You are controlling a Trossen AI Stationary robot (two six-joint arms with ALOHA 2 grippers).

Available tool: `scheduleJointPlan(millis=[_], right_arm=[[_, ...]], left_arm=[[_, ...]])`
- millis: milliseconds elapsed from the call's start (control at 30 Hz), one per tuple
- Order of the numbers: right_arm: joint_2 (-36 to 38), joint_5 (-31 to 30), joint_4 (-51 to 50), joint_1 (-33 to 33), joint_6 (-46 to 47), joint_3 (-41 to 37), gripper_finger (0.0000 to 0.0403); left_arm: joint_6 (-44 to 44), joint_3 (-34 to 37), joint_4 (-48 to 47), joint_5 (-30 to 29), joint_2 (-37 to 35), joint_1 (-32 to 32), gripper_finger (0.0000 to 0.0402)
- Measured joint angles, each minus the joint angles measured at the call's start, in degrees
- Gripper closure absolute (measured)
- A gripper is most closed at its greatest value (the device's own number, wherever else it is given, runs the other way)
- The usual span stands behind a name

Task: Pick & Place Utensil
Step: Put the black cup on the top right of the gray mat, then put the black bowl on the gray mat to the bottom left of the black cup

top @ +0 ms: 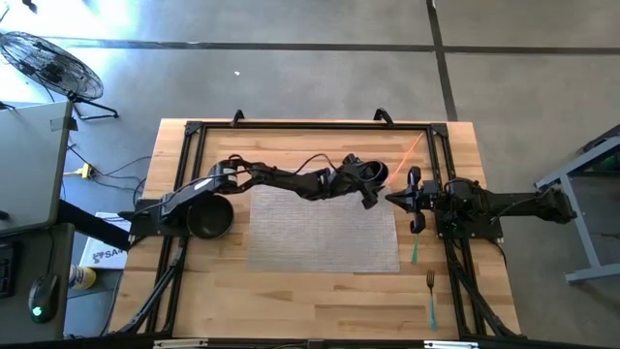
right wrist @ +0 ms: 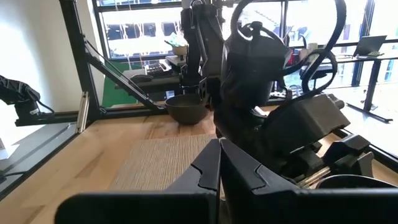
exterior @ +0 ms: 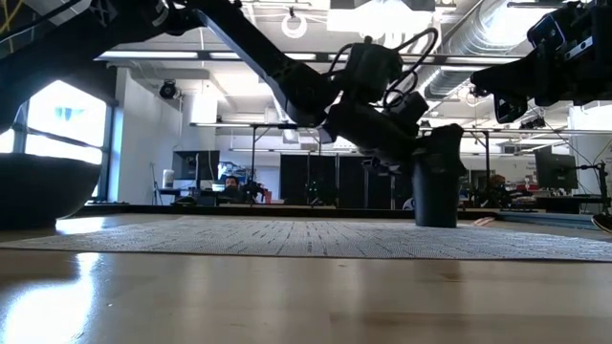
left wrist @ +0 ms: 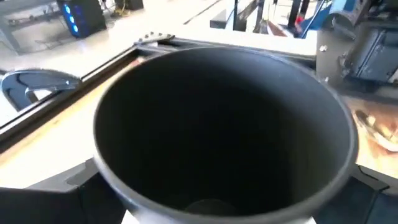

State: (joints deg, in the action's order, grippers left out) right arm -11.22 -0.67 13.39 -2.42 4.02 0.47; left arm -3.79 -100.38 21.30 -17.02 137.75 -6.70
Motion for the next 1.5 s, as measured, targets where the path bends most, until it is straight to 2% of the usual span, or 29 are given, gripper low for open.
scheduleJointPlan(millis=[500, 733, 900, 967, 1033, 1100, 1167, 1333, 1433, 1500], right_arm=[[0.0, 0.0, 0.0, 0.0, 0.0, 0.0, 0.0401], [0.0, 0.0, -0.4, 0.0, 0.0, 0.0, 0.0398], [0.0, 0.0, -0.6, 0.0, 0.0, 0.0, 0.0402], [0.0, 0.0, -0.7, 0.0, 0.0, 0.0, 0.0401], [0.0, 0.0, -0.7, 0.0, 0.0, 0.0, 0.0400], [0.0, 0.0, -0.7, 0.0, 0.0, 0.0, 0.0398], [0.0, 0.0, -0.7, 0.0, 0.0, 0.0, 0.0398], [-0.1, 0.0, -0.6, 0.0, 0.0, 0.0, 0.0402], [-0.5, 0.0, -0.6, 0.0, 0.0, 0.0, 0.0401], [-0.7, 0.0, -0.8, 0.0, 0.0, 0.0, 0.0399]], left_arm=[[-2.3, 0.0, -6.5, 1.4, -0.7, 0.0, 0.0017], [-1.8, 0.0, -14.2, 1.4, -3.0, 0.0, 0.0017], [-2.1, -0.1, -25.3, 2.6, -5.1, 0.0, 0.0023], [-2.5, 0.2, -32.3, 2.6, -6.5, 0.0, 0.0033], [-2.5, 0.0, -34.2, 2.6, -7.3, 0.0, 0.0045], [-2.5, 0.1, -39.9, 2.5, -9.4, 0.2, 0.0057], [-2.4, -0.1, -42.1, 1.9, -10.5, 0.8, 0.0067], [-2.6, 0.1, -56.5, 1.2, -14.9, 4.1, 0.0080], [-4.3, -0.1, -64.8, -2.1, -17.3, 7.4, 0.0082], [-6.4, 0.1, -73.5, -5.1, -18.9, 9.9, 0.0083]])
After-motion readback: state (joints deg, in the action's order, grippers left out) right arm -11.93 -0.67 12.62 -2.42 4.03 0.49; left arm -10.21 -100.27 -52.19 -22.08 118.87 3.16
